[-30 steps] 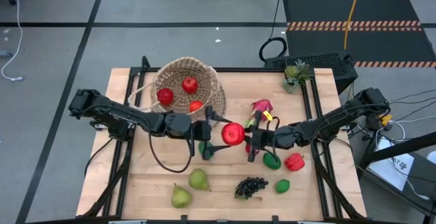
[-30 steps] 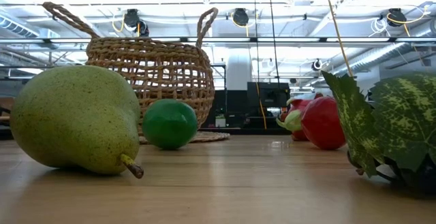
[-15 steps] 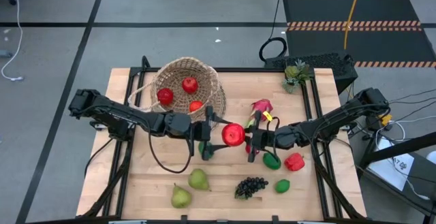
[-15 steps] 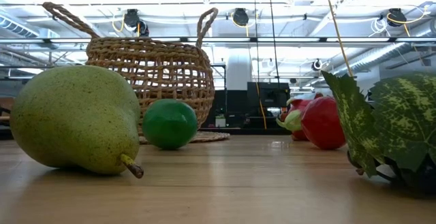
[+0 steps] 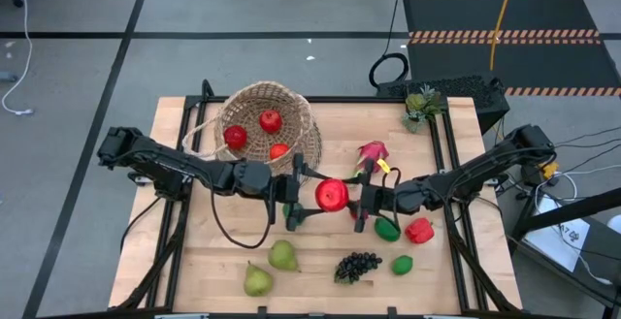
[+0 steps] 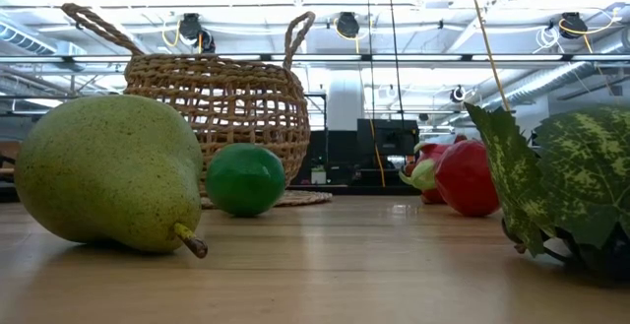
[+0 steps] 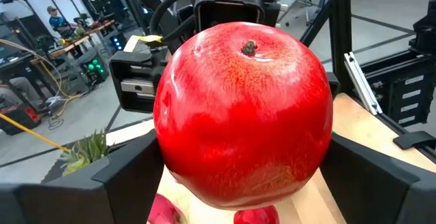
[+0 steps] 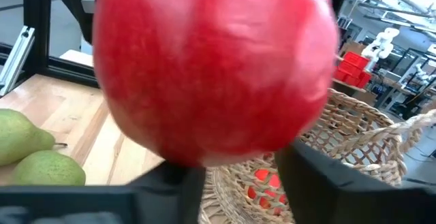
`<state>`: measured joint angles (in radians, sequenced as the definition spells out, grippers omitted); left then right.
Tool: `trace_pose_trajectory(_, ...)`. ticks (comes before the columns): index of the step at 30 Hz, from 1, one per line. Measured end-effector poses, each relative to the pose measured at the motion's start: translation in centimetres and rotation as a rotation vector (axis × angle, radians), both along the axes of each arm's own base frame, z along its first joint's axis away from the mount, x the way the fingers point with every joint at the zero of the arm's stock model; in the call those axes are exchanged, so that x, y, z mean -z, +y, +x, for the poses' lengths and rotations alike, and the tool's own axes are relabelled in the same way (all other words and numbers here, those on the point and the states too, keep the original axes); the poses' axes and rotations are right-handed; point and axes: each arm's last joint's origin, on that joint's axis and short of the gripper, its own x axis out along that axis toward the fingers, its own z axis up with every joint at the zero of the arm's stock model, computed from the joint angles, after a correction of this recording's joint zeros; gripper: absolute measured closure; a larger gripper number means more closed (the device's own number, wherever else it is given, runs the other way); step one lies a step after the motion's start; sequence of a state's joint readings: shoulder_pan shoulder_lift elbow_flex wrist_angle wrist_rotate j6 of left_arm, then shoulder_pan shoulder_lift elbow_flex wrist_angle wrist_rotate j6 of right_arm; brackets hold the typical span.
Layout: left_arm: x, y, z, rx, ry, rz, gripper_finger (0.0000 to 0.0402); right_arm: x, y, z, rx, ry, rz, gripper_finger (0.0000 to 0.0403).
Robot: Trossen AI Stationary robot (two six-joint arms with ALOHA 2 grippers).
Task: Build produce basket
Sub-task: Put the apple into the basket
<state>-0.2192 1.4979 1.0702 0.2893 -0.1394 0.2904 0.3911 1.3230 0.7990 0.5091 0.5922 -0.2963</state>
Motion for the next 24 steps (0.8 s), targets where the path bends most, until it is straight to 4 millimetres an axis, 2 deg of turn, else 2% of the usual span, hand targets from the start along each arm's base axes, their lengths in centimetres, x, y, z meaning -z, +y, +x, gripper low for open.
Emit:
trace_pose_trajectory(5, -0.2, -0.2, -0.2, 0.004, 0.007, -0.001, 0.0049, -0.7, 0.3, -1.2, 0.013, 0.011, 0.035, 0.0151)
trace_pose_trajectory(10, -0.9, 0.1, -1.2, -0.022, 0.025, 0.006, 0.0045, -1.2, 0.5, -2.7, -0.012, 0.053, 0.098, 0.0098)
trace_pose_trajectory(17, -2.5, 1.0, -3.8, -0.181, 0.077, 0.053, 0.0044, -1.7, 0.6, -4.0, -0.033, 0.077, 0.103, 0.0081)
trace_pose_trajectory(24, -4.7, 3.2, -8.2, -0.427, 0.130, 0.125, 0.0044, -1.7, 0.4, -4.6, -0.033, 0.115, 0.078, 0.0081)
